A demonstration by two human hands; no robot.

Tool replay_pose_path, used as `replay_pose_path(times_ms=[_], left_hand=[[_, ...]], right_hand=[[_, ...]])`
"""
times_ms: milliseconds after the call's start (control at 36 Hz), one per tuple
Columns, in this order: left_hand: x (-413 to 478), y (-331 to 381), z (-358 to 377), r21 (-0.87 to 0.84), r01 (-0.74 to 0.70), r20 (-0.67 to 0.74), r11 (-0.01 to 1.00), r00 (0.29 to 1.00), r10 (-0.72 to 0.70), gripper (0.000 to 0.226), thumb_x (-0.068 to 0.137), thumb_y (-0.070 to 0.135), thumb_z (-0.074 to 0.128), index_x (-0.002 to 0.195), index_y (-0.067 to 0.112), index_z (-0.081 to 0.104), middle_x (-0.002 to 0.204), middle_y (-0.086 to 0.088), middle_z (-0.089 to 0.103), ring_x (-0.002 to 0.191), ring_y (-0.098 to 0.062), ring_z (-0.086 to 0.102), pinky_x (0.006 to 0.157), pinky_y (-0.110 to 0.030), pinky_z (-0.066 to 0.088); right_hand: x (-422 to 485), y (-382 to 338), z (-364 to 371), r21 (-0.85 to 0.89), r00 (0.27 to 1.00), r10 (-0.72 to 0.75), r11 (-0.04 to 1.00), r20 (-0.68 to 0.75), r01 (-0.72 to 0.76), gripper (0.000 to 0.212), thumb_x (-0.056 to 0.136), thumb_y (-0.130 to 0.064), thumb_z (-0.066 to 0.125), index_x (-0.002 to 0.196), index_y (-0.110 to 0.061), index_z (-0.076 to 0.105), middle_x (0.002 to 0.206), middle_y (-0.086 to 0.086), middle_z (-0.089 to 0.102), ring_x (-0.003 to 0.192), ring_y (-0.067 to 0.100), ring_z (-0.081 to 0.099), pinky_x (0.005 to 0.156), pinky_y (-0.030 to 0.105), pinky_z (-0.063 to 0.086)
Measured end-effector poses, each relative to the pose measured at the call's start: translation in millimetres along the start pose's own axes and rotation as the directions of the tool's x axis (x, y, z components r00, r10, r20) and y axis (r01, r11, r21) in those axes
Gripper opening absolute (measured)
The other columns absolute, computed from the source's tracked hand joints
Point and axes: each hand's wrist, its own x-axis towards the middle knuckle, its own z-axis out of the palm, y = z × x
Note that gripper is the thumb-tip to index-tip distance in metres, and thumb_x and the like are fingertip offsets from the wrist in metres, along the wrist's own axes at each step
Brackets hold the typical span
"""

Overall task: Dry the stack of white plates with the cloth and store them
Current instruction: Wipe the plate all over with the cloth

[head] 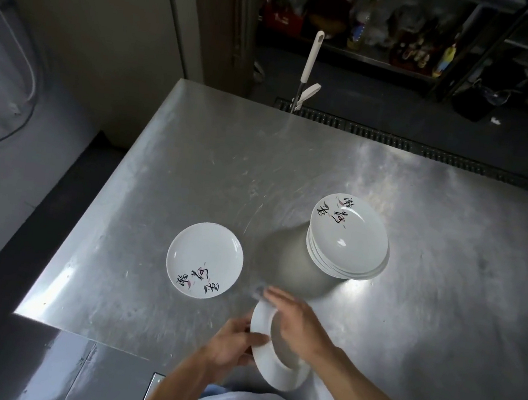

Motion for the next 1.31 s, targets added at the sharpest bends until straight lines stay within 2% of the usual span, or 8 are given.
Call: replay_pose_path(times_ms=[139, 389, 556, 694, 833, 1000, 1167, 1306], left_hand=[[-1.9, -2.1, 0.7, -0.226, -0.002, -0.014, 0.974, 1.0, -0.002, 0.056, 0.078, -0.001, 0.07, 0.131, 0.007, 0.055, 0.109, -0.019, 0.069, 0.091, -0.032, 0.069, 0.071, -0.041, 0.059], [0.0, -8.6, -7.3, -0.209, -0.005, -0.01, 0.978, 1.0, 0.003, 0.027, 0.103, 0.007, 0.052, 0.128, 0.01, 0.059, 0.117, -0.022, 0.071, 0.102, -0.036, 0.07, 0.091, -0.052, 0.054], [-7.2, -7.1, -6.3, -0.122, 0.036, 0.06, 0.992, 0.998, -0.029, 0.039, 0.094, 0.007, 0.064, 0.131, 0.017, 0.064, 0.124, -0.025, 0.069, 0.104, -0.036, 0.07, 0.082, -0.047, 0.059], [-3.5, -9.1, -7.0, -0.092, 0.035, 0.054, 0.995, 0.998, -0.03, 0.045, 0.082, 0.015, 0.07, 0.126, 0.012, 0.062, 0.113, -0.021, 0.072, 0.098, -0.036, 0.07, 0.088, -0.052, 0.055], [-6.2, -5.8, -8.4, -0.056, 0.033, 0.122, 0.998, 0.992, -0.026, 0.048, 0.079, 0.013, 0.07, 0.126, 0.014, 0.065, 0.109, -0.018, 0.072, 0.094, -0.034, 0.07, 0.079, -0.048, 0.06], [-7.4, -1.9, -9.1, -0.066, 0.024, 0.131, 0.998, 0.991, -0.015, 0.058, 0.076, 0.003, 0.068, 0.132, 0.013, 0.056, 0.108, -0.013, 0.067, 0.085, -0.028, 0.068, 0.064, -0.036, 0.058], [-4.1, -1.0, -4.0, -0.242, -0.02, -0.01, 0.97, 1.0, 0.018, 0.065, 0.062, 0.002, 0.068, 0.125, 0.013, 0.056, 0.114, -0.018, 0.065, 0.092, -0.033, 0.065, 0.073, -0.041, 0.053], [-0.6, 6.3, -15.0, -0.297, 0.106, 0.048, 0.949, 0.994, -0.096, 0.06, 0.072, 0.037, 0.069, 0.126, 0.011, 0.064, 0.098, -0.014, 0.076, 0.079, -0.024, 0.071, 0.074, -0.038, 0.057]], right_hand=[[10.7, 10.8, -13.8, 0.046, 0.905, 0.419, 0.908, -0.077, -0.416, 0.05, 0.098, -0.002, 0.044, 0.141, -0.022, 0.057, 0.137, 0.0, 0.063, 0.124, 0.017, 0.059, 0.094, 0.012, 0.041], [-14.8, -20.0, 14.2, 0.031, 0.98, -0.107, 0.994, 0.165, 0.103, 0.064, 0.091, 0.013, 0.044, 0.148, -0.018, 0.05, 0.157, -0.012, 0.038, 0.146, -0.004, 0.027, 0.119, 0.015, 0.02], [7.4, -2.3, 0.2, -0.115, 0.987, 0.151, 0.981, -0.052, -0.156, 0.074, 0.083, 0.017, 0.044, 0.147, -0.021, 0.051, 0.152, -0.007, 0.048, 0.14, 0.01, 0.045, 0.117, 0.018, 0.029], [-6.4, -9.5, 9.8, -0.097, 0.978, -0.182, 0.977, 0.099, 0.191, 0.068, 0.081, 0.016, 0.049, 0.141, -0.015, 0.057, 0.152, -0.004, 0.046, 0.143, 0.005, 0.038, 0.118, 0.018, 0.027], [-3.4, -3.4, -5.5, -0.074, 0.996, 0.086, 0.994, -0.009, -0.086, 0.072, 0.085, 0.019, 0.045, 0.148, -0.015, 0.048, 0.153, -0.007, 0.046, 0.141, 0.009, 0.044, 0.117, 0.022, 0.032], [-8.7, -4.0, -11.1, -0.019, 0.992, -0.062, 0.998, 0.112, 0.065, 0.072, 0.082, 0.021, 0.047, 0.144, -0.015, 0.054, 0.151, -0.011, 0.045, 0.14, -0.001, 0.041, 0.116, 0.015, 0.03], [-0.1, 11.3, -12.6, 0.006, 0.901, 0.433, 0.901, 0.015, -0.433, 0.066, 0.092, 0.003, 0.051, 0.15, -0.029, 0.046, 0.146, -0.003, 0.055, 0.129, 0.02, 0.056, 0.103, 0.029, 0.049], [-10.8, -1.0, -2.0, 0.041, 0.987, 0.151, 0.987, 0.054, -0.153, 0.068, 0.092, 0.008, 0.053, 0.15, -0.026, 0.045, 0.15, -0.016, 0.045, 0.139, 0.004, 0.044, 0.11, 0.009, 0.03]])
